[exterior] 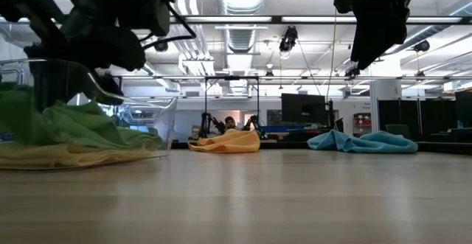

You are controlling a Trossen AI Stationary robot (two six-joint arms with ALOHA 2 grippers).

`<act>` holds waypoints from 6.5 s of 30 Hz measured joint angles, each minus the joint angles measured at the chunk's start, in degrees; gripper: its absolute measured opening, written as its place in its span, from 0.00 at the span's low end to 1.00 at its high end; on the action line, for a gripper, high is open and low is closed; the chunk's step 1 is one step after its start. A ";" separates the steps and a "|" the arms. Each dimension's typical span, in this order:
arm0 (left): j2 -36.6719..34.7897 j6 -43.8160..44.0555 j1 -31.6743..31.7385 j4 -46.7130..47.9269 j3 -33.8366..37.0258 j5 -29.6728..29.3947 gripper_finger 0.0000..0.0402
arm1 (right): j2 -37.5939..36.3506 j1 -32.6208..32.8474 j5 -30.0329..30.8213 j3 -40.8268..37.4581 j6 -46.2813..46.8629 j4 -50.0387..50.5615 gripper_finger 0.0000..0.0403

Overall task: Fold microfiber towels
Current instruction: Put the folded green microfiber towel into the transparent bin, then fold the orange microfiber towel on the table

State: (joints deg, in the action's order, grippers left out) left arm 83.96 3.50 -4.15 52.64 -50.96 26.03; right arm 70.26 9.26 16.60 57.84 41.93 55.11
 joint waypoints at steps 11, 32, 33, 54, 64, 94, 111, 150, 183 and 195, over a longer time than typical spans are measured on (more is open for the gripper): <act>-0.09 0.69 -0.43 -2.19 0.14 0.50 0.33 | 0.00 0.00 0.00 0.00 -0.04 -0.01 0.54; -3.69 0.45 -5.79 -30.29 12.18 -10.98 0.21 | 0.00 -0.28 0.00 0.00 -1.92 0.18 0.54; -3.61 0.80 -6.14 -33.35 13.52 -10.49 0.21 | 0.00 -0.28 -0.01 0.00 -1.92 0.17 0.54; -15.55 -0.84 -5.42 -14.06 5.97 -16.59 0.45 | 1.37 -1.58 4.62 0.07 -2.29 -5.11 0.54; -37.97 -1.27 -4.85 -31.88 12.89 -41.43 0.45 | 23.29 -5.49 6.11 2.97 -15.88 -31.44 0.54; -52.43 -4.37 -4.93 -65.72 37.73 -44.59 0.45 | 51.57 -14.92 4.05 37.33 -29.18 -17.26 0.03; -24.74 -8.61 -4.91 -74.59 28.23 -44.72 0.45 | 23.51 0.15 -0.26 9.64 -17.63 -4.16 0.06; -19.56 -9.85 -4.98 -71.75 23.23 -43.67 0.45 | 46.88 2.82 -1.38 21.39 -26.00 -18.61 0.03; 5.21 -14.29 -2.48 -81.49 3.20 -31.10 0.45 | 26.14 9.95 6.08 25.46 -37.22 -9.81 0.02; 8.08 -14.47 -1.08 -77.13 1.03 -29.44 0.45 | 20.67 14.37 9.67 25.46 -34.21 -3.19 0.02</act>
State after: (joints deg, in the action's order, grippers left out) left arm 92.04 -10.97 -5.23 -24.48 -49.93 -3.42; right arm 90.92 23.62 26.27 83.31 7.73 51.92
